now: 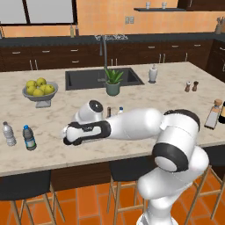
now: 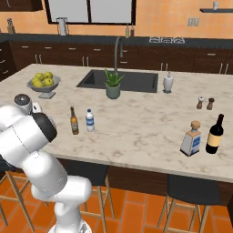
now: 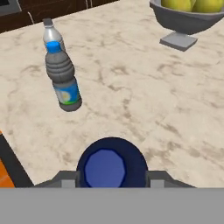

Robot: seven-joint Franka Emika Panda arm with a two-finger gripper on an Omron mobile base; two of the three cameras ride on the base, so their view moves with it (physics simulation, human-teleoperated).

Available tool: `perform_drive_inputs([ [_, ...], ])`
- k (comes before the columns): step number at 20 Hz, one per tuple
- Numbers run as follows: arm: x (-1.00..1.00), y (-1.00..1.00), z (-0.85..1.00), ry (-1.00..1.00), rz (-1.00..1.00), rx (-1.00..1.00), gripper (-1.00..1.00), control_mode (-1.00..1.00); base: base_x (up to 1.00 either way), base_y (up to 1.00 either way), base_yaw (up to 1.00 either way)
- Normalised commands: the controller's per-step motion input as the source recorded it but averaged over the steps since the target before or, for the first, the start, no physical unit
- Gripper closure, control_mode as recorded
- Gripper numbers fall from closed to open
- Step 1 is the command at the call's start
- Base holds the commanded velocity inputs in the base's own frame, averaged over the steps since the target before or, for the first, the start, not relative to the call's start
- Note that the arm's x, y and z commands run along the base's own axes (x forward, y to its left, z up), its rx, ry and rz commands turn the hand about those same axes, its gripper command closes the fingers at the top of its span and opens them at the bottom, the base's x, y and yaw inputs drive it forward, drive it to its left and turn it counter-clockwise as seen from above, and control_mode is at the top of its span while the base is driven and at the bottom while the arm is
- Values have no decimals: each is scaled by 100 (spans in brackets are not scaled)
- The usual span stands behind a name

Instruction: Move the plastic bottles in the middle to the plastics group, and the glass bottles in the middle to the glass group.

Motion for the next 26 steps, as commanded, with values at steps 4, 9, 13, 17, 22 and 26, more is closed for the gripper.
perform_drive_inputs([
  [4, 38, 71, 22, 5, 7, 0, 100, -100, 0, 0, 0],
  [9, 21, 58, 3, 0, 5, 0, 100, -100, 0, 0, 0],
  [13, 0, 48, -10, 0, 9, 0, 100, -100, 0, 0, 0],
  [17, 0, 39, -3, 0, 10, 0, 100, -100, 0, 0, 0],
  [22, 20, -1, 0, 0, 1, 0, 100, -100, 0, 0, 0],
  [26, 10, -4, 0, 0, 0, 0, 100, -100, 0, 0, 0],
])
